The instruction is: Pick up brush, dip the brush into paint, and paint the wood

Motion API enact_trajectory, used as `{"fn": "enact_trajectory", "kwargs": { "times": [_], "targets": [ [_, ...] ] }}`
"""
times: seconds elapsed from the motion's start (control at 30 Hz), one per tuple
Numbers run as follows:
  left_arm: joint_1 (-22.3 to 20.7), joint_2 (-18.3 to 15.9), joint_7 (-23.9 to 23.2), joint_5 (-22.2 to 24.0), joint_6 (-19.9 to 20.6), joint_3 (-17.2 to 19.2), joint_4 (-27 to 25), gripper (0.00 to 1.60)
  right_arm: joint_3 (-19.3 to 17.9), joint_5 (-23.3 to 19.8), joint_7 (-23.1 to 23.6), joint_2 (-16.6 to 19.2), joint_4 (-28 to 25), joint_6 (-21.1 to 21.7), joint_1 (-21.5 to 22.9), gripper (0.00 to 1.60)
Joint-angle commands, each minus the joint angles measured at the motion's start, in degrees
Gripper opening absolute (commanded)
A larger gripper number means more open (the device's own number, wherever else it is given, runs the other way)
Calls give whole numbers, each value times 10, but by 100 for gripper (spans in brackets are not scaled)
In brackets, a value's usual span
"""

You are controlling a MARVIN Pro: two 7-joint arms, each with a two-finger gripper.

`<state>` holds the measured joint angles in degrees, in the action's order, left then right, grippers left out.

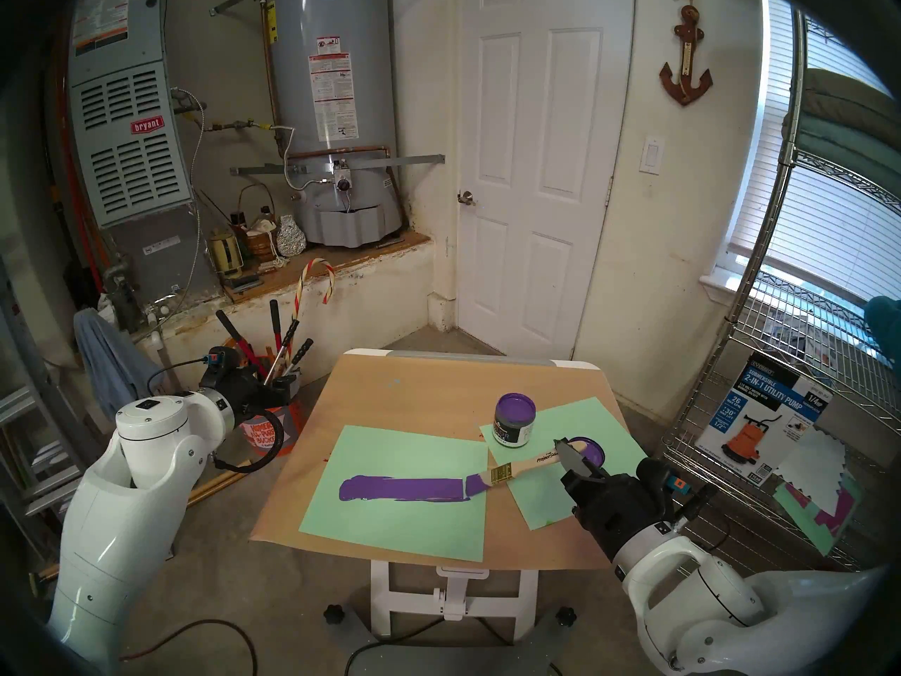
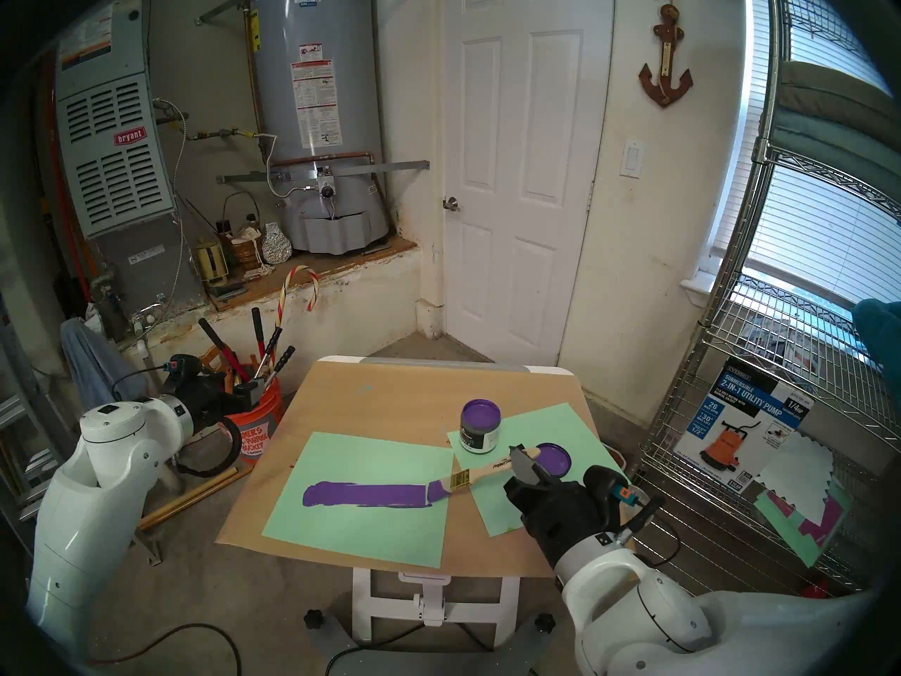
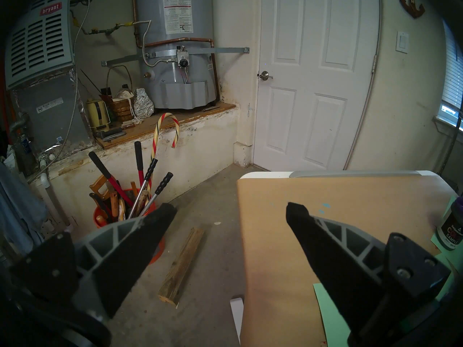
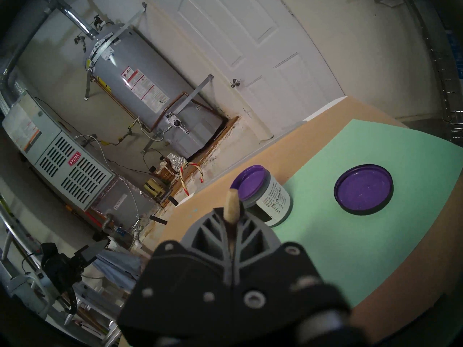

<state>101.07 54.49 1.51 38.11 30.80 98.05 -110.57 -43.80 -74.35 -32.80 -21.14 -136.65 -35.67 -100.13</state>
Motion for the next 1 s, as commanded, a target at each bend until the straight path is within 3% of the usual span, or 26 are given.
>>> {"fn": "enact_trajectory", "kwargs": {
  "times": [0.0,0.17,0.53,0.73,0.97],
  "targets": [
    [-3,-1,1,1,-2,6,-10,160,-6,-10,17,-3,-22,-13,2,0],
    [-3,-1,1,1,-2,6,-9,160,-9,-44,34,-35,-24,-35,5,0],
    [-3,-1,1,1,-2,6,-9,160,-16,-60,26,-113,-17,-14,54,0],
    [-3,-1,1,1,-2,6,-10,160,-25,-70,16,-112,-11,-22,55,0],
    [-3,-1,1,1,-2,6,-9,160,-68,-126,33,-71,-8,-65,33,0]
  ]
}}
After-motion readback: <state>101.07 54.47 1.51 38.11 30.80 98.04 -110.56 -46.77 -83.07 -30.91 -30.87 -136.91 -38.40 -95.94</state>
